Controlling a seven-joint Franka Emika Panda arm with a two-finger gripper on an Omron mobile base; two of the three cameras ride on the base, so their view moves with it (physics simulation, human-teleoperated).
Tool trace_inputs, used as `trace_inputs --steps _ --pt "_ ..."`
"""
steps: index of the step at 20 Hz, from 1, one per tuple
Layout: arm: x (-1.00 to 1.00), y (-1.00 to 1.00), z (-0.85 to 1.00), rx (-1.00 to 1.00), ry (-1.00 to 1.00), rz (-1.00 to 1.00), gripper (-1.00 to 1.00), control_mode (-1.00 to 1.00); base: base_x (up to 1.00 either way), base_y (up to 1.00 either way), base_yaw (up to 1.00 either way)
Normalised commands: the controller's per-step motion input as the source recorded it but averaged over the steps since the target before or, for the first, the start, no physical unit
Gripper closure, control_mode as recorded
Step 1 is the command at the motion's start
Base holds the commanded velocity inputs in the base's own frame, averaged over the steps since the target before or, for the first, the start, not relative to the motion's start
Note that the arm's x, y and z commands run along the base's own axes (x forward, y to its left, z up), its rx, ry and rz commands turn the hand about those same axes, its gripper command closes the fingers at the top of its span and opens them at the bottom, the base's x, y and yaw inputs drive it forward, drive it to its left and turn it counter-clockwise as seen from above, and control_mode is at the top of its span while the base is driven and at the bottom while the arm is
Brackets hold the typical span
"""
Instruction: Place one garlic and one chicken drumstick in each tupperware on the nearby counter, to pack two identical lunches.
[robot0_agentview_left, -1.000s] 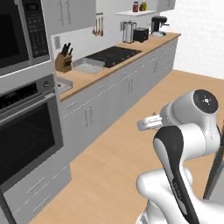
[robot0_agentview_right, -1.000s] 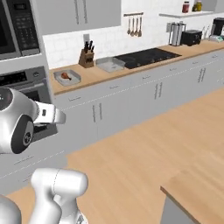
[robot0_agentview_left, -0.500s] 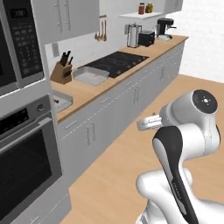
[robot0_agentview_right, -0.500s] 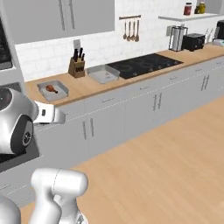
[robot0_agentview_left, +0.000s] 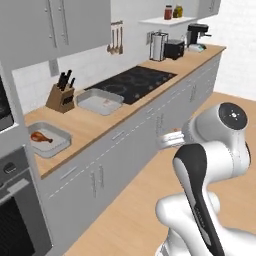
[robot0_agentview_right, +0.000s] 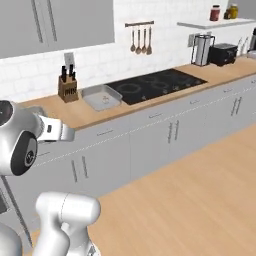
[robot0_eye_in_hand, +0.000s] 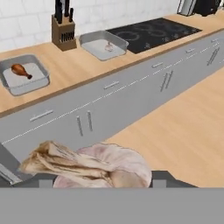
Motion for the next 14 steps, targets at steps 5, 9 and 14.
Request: trace_inputs --steps 5,9,14 --pt "0.00 0.00 0.00 0.00 0.00 0.00 1.00 1.00 0.64 -0.19 0.55" --pt "0.00 0.00 0.00 0.00 0.00 0.00 1.00 1.00 0.47 -0.03 0.67" --pt "0.00 0.00 0.00 0.00 0.00 0.00 1.00 1.00 0.53 -0.16 0.61"
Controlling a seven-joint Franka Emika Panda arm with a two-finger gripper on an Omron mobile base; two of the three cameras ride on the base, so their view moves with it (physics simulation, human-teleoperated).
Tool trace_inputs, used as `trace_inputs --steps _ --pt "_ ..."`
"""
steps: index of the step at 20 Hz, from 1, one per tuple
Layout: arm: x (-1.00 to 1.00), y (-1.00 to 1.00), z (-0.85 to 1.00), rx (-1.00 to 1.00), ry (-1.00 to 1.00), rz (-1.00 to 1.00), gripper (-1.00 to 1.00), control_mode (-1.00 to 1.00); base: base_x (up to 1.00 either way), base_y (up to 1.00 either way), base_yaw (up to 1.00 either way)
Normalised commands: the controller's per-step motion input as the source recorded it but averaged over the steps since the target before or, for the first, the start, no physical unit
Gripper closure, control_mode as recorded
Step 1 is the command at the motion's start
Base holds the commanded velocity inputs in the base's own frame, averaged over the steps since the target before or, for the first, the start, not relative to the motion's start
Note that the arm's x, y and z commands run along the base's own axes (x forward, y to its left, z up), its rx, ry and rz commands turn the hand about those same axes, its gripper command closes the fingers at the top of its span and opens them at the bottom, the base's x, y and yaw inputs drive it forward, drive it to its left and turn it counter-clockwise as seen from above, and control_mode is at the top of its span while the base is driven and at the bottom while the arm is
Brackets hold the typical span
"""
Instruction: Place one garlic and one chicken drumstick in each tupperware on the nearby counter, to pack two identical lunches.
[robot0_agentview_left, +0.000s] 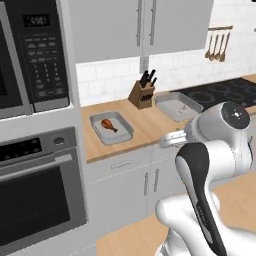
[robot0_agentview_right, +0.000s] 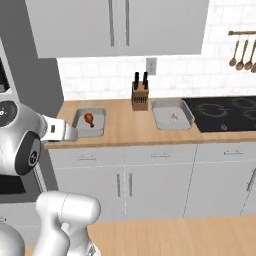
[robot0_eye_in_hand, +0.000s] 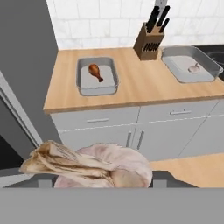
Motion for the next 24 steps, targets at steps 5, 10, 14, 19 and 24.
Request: trace_inputs --steps 5,10,14,19,24 --pt "0.00 0.00 0.00 0.00 0.00 0.00 1.00 1.00 0.16 -0.21 0.14" --pt "0.00 0.00 0.00 0.00 0.00 0.00 1.00 1.00 0.28 -0.39 0.06" --pt "0.00 0.00 0.00 0.00 0.00 0.00 1.00 1.00 0.64 0.01 -0.02" --pt "0.00 0.00 0.00 0.00 0.00 0.00 1.00 1.00 0.62 0.11 0.00" --pt "0.12 0.06 -0.05 0.00 0.01 0.00 1.00 -1.00 0.53 0.19 0.00"
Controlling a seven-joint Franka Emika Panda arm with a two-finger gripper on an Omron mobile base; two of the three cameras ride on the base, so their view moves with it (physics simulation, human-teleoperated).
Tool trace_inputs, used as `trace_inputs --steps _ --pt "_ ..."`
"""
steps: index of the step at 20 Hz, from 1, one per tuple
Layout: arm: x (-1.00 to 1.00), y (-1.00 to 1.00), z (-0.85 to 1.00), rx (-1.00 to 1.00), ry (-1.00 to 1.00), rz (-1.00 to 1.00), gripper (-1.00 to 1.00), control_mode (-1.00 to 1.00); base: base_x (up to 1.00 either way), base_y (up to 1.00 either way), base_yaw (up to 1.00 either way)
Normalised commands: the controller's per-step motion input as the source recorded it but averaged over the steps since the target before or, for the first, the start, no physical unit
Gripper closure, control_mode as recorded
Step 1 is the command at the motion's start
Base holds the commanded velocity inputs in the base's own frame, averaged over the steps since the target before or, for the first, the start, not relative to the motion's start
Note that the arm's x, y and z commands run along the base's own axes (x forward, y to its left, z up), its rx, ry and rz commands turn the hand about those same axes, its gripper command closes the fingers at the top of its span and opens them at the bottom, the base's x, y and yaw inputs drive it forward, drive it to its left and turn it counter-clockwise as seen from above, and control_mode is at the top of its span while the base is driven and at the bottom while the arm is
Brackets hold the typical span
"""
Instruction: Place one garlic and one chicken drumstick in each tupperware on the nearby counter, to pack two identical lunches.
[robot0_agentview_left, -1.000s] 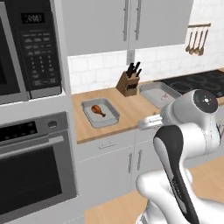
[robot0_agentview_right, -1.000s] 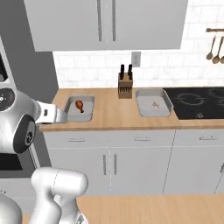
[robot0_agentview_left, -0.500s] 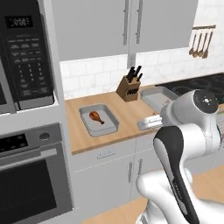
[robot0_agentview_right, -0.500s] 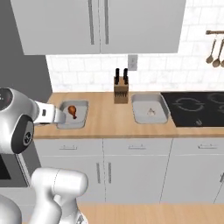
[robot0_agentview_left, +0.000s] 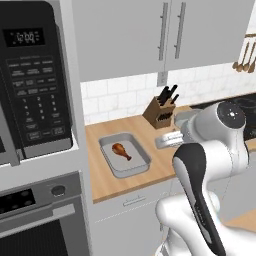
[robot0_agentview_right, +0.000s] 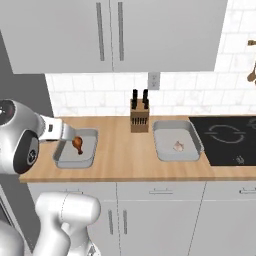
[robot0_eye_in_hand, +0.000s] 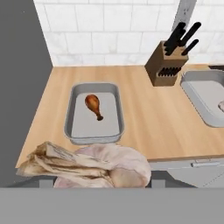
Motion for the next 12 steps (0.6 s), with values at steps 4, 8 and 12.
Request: trace_inputs --steps 4,8,12 --pt "0.94 0.41 -0.58 0.00 0.11 0.01 1.00 -1.00 0.00 0.00 0.00" --pt "1.00 0.33 -0.91 0.00 0.17 0.00 1.00 -1.00 0.00 0.00 0.00" --pt "1.00 0.07 -1.00 0.00 0.08 0.00 1.00 -1.00 0.00 0.00 0.00"
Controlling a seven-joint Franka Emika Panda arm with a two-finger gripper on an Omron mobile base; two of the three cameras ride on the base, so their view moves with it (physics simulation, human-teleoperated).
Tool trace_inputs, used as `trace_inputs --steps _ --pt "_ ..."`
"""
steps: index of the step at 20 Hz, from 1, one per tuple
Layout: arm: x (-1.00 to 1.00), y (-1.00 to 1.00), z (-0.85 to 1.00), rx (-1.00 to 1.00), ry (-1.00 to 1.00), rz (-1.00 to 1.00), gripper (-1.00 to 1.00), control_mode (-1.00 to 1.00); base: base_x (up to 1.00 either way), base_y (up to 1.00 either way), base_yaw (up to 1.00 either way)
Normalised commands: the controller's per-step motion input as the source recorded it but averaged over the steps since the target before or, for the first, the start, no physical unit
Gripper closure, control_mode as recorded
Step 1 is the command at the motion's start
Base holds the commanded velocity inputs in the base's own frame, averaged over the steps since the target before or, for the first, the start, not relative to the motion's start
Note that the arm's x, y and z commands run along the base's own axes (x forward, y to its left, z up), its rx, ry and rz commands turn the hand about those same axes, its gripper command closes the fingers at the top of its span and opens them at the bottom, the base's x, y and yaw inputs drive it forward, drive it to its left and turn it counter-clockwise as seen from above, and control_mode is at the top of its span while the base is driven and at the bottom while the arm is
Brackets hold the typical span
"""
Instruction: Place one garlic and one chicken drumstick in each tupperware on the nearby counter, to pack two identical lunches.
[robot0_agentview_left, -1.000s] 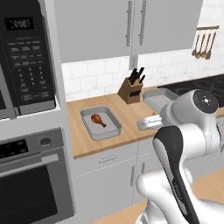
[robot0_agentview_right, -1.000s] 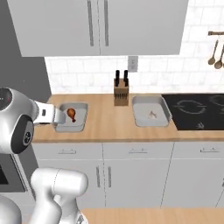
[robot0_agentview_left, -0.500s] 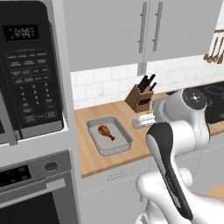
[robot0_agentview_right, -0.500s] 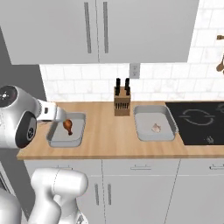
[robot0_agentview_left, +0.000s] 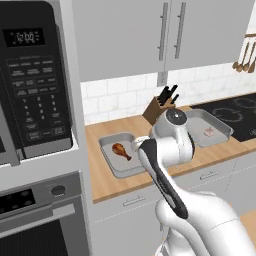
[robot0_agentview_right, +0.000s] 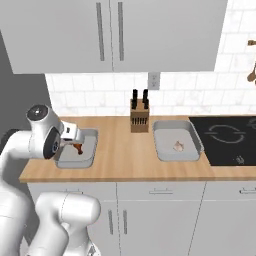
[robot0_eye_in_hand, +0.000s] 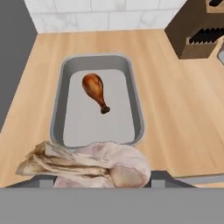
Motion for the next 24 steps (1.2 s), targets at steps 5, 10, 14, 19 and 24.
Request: trace_inputs --steps 5,10,14,19,24 --pt "1.00 0.13 -0.53 0.00 0.06 0.00 1.00 -1.00 0.00 0.00 0.00" --pt "1.00 0.25 -0.38 0.00 0.20 0.00 1.00 -1.00 0.00 0.00 0.00" --pt "1.00 0.12 -0.40 0.00 0.17 0.00 1.00 -1.00 0.00 0.00 0.00" --pt "0.43 -0.05 -0.49 -0.01 0.08 0.00 -1.00 -1.00 0.00 0.00 0.00" --pt "0.02 0.00 -0.12 -0.03 -0.02 -0.01 -1.00 -1.00 0.00 0.00 0.00"
